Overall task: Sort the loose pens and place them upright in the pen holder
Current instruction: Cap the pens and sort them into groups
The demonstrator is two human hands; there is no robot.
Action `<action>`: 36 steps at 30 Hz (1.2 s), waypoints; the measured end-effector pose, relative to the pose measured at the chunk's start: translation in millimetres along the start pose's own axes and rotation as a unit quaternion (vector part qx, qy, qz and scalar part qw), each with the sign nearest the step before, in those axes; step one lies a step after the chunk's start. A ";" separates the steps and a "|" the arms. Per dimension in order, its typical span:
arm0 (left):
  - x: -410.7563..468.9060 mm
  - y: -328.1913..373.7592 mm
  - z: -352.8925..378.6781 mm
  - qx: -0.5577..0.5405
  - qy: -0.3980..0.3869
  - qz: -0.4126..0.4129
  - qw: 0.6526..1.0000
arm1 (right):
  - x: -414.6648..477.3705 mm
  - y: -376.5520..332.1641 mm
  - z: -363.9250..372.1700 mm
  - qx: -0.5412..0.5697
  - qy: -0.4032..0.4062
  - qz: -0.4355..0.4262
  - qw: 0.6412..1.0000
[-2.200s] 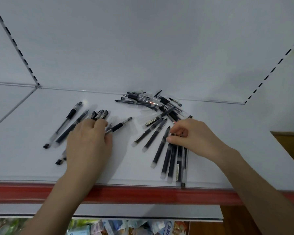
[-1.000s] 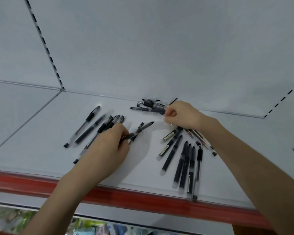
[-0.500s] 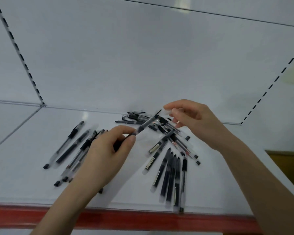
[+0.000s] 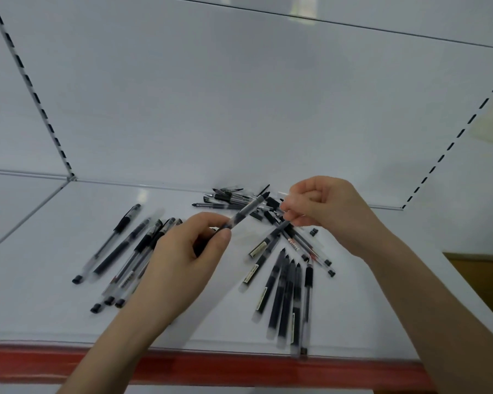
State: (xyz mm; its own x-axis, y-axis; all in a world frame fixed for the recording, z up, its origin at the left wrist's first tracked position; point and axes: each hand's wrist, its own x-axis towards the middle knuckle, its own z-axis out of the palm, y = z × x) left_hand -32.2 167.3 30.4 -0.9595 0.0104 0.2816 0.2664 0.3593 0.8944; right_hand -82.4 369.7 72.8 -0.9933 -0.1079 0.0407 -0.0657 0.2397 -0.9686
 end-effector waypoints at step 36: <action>-6.8 6.9 0.4 -0.017 -0.002 0.001 1.000 | -10.8 -7.5 42.8 0.311 0.067 -0.069 0.945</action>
State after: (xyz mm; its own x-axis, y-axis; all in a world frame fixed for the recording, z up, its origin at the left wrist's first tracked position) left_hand -23.9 170.1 34.5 -0.9595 0.0156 0.2813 0.2707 0.3280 0.9051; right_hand -67.2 327.7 69.1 -0.9852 0.0366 0.1676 -0.1686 -0.3870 -0.9065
